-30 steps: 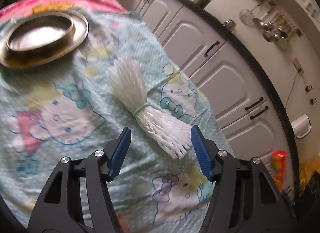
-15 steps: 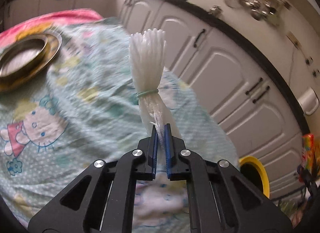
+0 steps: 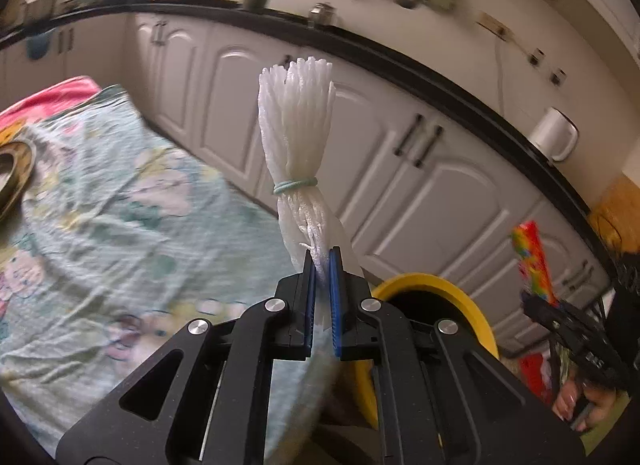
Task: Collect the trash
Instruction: 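Carry the red tube and white bag in both tools over the bin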
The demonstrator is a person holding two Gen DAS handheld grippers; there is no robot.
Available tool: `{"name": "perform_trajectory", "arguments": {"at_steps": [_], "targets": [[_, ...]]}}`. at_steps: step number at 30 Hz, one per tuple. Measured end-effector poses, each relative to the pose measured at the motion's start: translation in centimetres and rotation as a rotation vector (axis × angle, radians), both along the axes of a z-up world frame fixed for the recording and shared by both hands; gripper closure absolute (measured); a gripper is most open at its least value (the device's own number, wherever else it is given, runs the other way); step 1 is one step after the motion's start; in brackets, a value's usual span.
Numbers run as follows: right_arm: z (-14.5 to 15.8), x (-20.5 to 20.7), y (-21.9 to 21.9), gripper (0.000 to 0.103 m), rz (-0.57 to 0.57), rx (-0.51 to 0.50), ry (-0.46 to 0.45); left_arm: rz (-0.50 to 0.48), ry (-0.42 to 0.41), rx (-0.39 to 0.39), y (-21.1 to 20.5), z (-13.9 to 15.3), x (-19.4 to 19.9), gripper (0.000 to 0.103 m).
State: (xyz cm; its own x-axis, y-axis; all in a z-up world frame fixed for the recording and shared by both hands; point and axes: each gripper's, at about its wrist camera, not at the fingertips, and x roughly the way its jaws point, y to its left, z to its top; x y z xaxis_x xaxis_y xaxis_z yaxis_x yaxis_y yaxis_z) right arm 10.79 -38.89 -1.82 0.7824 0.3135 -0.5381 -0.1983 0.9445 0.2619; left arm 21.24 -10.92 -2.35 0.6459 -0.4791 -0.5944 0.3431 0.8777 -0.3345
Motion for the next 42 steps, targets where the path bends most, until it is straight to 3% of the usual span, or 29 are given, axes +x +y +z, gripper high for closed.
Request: {"name": "perform_trajectory", "arguments": {"at_steps": [9,21,42], "targets": [[-0.2,-0.8,-1.4,0.071,-0.032,0.001,-0.004,-0.107,-0.020,0.022,-4.2,0.4,-2.2,0.100],[-1.5,-2.1,-3.7,0.071,-0.087,-0.030,0.020,-0.235,0.000,0.084,-9.3,-1.3,-4.6,0.100],[-7.2,-2.3,-5.0,0.071,-0.083,-0.027,0.162,-0.366,0.085,0.201,-14.5,-6.0,-6.7,0.100]]}}
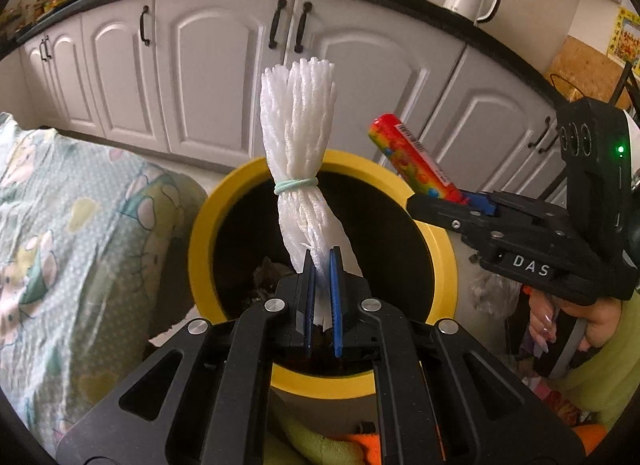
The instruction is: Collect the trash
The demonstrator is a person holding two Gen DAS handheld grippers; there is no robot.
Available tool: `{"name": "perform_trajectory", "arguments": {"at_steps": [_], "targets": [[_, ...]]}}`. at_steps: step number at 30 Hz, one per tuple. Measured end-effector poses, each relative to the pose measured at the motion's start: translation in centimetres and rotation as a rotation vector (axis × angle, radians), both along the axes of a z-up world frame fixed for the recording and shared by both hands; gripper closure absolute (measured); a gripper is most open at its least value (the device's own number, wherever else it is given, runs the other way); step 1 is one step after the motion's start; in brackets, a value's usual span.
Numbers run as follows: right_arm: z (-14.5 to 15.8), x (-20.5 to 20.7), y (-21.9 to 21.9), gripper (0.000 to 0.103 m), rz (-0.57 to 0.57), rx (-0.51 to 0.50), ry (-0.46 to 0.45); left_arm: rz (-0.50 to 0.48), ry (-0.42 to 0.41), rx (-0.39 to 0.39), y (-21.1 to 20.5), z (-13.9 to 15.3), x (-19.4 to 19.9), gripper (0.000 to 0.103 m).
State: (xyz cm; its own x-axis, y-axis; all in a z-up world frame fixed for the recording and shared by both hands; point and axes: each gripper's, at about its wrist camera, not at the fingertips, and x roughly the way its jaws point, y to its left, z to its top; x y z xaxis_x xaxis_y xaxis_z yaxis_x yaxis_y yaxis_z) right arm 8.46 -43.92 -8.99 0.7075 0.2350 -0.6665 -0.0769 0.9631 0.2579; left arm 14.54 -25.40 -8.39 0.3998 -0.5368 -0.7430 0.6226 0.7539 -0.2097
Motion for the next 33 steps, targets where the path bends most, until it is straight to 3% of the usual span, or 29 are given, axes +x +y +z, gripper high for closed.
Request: {"name": "perform_trajectory", "arguments": {"at_steps": [10,11,12,14,18,20,25,27,33], "targets": [[-1.2,0.5,-0.1,0.070,-0.026,0.016,0.030,-0.002,0.060,0.015,-0.1,-1.6,0.4,0.097],[-1.2,0.6,-0.3,0.069,-0.030,0.020,0.031,0.000,0.059,0.016,-0.1,-1.6,0.4,0.090],[-1.2,0.6,-0.4,0.067,-0.036,0.021,0.033,0.007,0.059,0.019,0.0,-1.7,0.5,0.076],[-1.1,0.6,-0.6,0.057,-0.053,0.021,0.027,0.014,0.068,0.014,0.1,-1.8,0.8,0.063],[-1.0,0.5,-1.0,0.054,-0.067,0.025,0.022,0.039,0.068,0.020,0.8,-1.9,1.0,0.050],[-0.9,0.5,-1.0,0.046,-0.075,0.026,0.015,0.052,0.068,0.020,1.2,-1.8,1.0,0.045],[-0.2,0.2,-0.8,0.038,-0.087,0.017,-0.008,0.103,0.054,0.022,2.9,-1.3,1.0,0.031],[0.2,0.2,-0.4,0.033,-0.091,0.007,-0.025,0.128,0.032,0.026,3.6,-0.8,1.0,0.015],[1.8,0.2,1.8,0.015,-0.086,-0.026,-0.077,0.232,-0.023,0.029,7.0,0.6,1.3,0.011]]}}
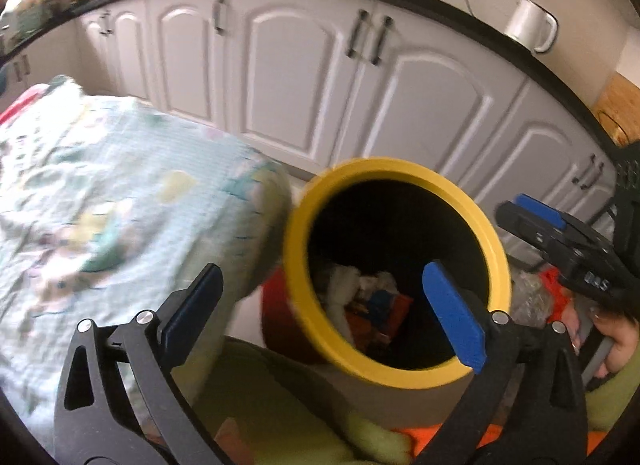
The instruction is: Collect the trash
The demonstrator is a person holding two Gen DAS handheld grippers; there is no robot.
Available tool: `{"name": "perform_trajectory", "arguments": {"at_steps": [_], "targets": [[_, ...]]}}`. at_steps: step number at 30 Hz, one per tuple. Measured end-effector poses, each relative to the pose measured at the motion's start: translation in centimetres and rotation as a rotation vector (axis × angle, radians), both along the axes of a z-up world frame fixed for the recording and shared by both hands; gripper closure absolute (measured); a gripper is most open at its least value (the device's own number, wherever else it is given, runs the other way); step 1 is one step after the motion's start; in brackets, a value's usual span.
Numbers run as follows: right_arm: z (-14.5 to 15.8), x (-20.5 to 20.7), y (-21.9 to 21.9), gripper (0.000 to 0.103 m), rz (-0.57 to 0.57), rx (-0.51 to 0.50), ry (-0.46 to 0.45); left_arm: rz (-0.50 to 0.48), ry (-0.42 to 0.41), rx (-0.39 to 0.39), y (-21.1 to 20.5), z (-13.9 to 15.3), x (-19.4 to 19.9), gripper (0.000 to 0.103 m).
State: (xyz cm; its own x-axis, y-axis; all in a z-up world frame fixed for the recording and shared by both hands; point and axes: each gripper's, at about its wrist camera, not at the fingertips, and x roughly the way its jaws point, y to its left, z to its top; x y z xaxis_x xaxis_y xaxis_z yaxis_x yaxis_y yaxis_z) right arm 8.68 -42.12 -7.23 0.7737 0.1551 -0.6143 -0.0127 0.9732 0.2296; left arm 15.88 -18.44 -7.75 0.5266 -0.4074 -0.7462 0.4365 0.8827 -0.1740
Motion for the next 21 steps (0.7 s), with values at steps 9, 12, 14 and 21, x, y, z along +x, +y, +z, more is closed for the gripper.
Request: {"name": "perform_trajectory", "arguments": {"at_steps": [9,12,14,21], "targets": [[3.4,0.8,7.4,0.006,0.121,-0.064,-0.039,0.198,-0.079,-0.001,7.0,2.7,-0.1,0.011],[4.7,0.9,9.5,0.006,0.150,-0.089,-0.052,0.238,-0.112,0.003,8.8,3.7,-0.4,0.011],[5.5,0.9,10.7,0.006,0.146,-0.088,-0.052,0.265,-0.142,0.007,10.1,4.6,-0.7,0.011],[6.9,-0.4,14.4,0.006,0.076,-0.010,-0.073,0.327,-0.226,0.024,13.6,6.5,-2.4,0.011]]}}
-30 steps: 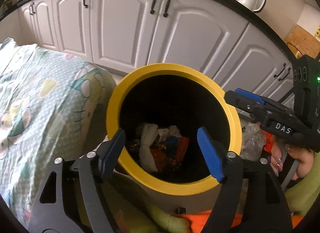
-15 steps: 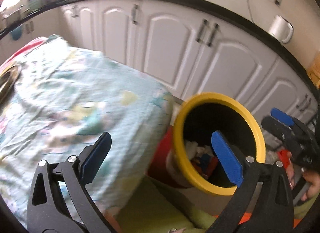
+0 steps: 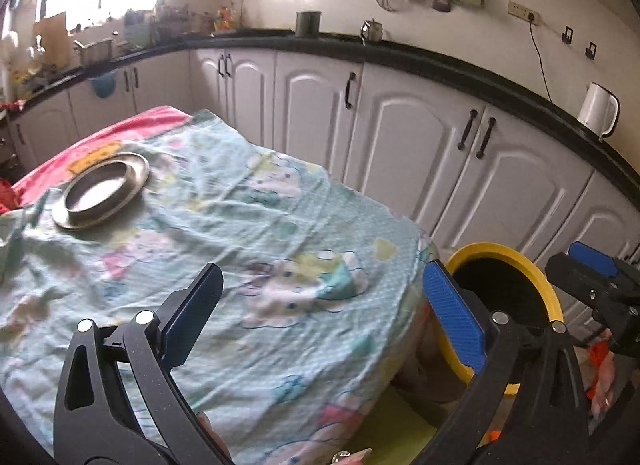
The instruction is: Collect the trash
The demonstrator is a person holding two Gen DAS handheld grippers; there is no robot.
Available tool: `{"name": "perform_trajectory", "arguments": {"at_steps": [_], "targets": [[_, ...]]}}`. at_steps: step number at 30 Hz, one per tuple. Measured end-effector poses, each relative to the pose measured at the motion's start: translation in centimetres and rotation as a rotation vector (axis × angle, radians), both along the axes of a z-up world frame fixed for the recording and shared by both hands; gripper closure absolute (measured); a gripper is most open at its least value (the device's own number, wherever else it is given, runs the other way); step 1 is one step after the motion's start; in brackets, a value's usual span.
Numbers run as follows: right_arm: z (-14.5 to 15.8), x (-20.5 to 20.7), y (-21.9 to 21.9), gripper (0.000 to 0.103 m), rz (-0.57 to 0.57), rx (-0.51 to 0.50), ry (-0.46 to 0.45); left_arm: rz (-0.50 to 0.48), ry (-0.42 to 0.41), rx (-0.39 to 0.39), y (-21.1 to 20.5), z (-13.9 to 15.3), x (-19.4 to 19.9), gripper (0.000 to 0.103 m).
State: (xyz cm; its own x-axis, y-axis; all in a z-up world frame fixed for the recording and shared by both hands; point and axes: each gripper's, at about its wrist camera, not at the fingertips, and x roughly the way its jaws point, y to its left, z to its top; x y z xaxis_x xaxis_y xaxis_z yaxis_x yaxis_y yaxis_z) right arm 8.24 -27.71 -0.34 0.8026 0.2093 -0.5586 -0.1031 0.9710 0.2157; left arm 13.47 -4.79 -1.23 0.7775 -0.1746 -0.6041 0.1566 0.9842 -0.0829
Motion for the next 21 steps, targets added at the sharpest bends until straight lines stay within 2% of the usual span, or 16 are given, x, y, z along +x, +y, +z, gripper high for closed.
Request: {"name": "perform_trajectory", "arguments": {"at_steps": [4,9,12,15,21], "targets": [[-0.4,-2.2,1.8,0.006,-0.044,-0.028,-0.078,0.013,-0.044,0.016,1.3,0.4,-1.8,0.011],[-1.4,-5.5,3.2,0.006,-0.046,-0.143,-0.192,0.028,-0.117,0.013,2.3,0.8,-4.2,0.011],[-1.7,-6.5,3.1,0.006,-0.044,-0.139,-0.219,0.035,-0.164,-0.007,2.9,1.2,-6.0,0.011],[-1.5,-7.2,2.8,0.006,-0.050,-0.119,-0.253,0.032,-0.185,-0.009,2.9,1.3,-7.1,0.011],[-1.4,-7.4,3.5,0.006,-0.007,-0.130,-0.264,0.026,-0.207,-0.029,2.9,1.2,-8.5,0.011]]}}
